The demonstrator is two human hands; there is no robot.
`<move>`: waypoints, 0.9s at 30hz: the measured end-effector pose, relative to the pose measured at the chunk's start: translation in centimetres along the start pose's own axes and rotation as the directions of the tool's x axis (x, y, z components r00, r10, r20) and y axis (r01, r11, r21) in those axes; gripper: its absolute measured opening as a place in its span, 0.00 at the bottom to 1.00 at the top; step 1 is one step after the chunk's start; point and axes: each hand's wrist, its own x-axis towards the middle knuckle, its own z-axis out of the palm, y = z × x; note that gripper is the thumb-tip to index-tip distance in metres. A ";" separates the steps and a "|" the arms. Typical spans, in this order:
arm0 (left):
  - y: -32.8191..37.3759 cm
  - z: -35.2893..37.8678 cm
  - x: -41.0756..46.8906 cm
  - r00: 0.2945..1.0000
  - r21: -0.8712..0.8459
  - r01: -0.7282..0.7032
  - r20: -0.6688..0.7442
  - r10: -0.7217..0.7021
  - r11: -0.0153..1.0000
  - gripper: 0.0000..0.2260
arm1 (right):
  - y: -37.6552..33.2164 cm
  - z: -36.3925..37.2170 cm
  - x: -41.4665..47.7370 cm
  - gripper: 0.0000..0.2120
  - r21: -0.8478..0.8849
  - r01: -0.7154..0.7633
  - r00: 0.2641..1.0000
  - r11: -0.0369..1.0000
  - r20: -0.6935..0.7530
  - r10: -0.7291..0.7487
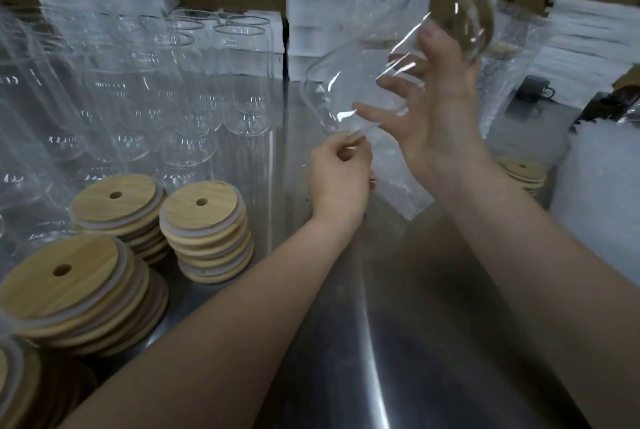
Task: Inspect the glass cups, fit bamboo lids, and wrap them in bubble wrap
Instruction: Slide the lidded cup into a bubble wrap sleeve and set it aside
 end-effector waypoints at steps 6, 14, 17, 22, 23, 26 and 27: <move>0.3 0.0 0.1 0.999 -0.070 0.043 -0.015 -0.045 0.997 0.08 | -0.7 -2.8 0.1 0.39 -0.056 -0.006 0.999 0.998 -0.037 0.004; 0.8 -0.6 0.8 0.991 -0.149 0.094 -0.084 -0.107 0.984 0.04 | -0.5 -3.4 0.1 0.43 -0.205 0.104 0.995 0.973 0.013 -0.104; 0.9 -0.8 1.1 0.990 -0.172 0.074 -0.104 -0.093 0.982 0.03 | -0.4 -3.4 -0.1 0.40 -0.274 0.190 0.982 0.943 0.064 -0.179; 0.9 -1.1 1.5 0.992 -0.134 0.012 -0.120 -0.028 0.991 0.08 | 0.2 -3.6 -0.3 0.38 -0.404 0.287 0.956 0.869 0.069 -0.284; 0.9 -1.1 1.6 0.994 -0.133 -0.001 -0.112 -0.014 0.991 0.10 | 0.3 -3.6 -0.3 0.38 -0.444 0.320 0.945 0.837 0.081 -0.318; 1.0 -0.8 1.4 0.996 -0.150 -0.050 -0.083 0.038 0.987 0.09 | 0.9 -3.6 -0.5 0.40 -0.545 0.427 0.898 0.722 0.162 -0.408; 1.0 -0.7 1.2 0.996 -0.169 -0.059 -0.068 0.048 0.984 0.07 | 1.2 -3.6 -0.5 0.41 -0.565 0.452 0.885 0.690 0.187 -0.427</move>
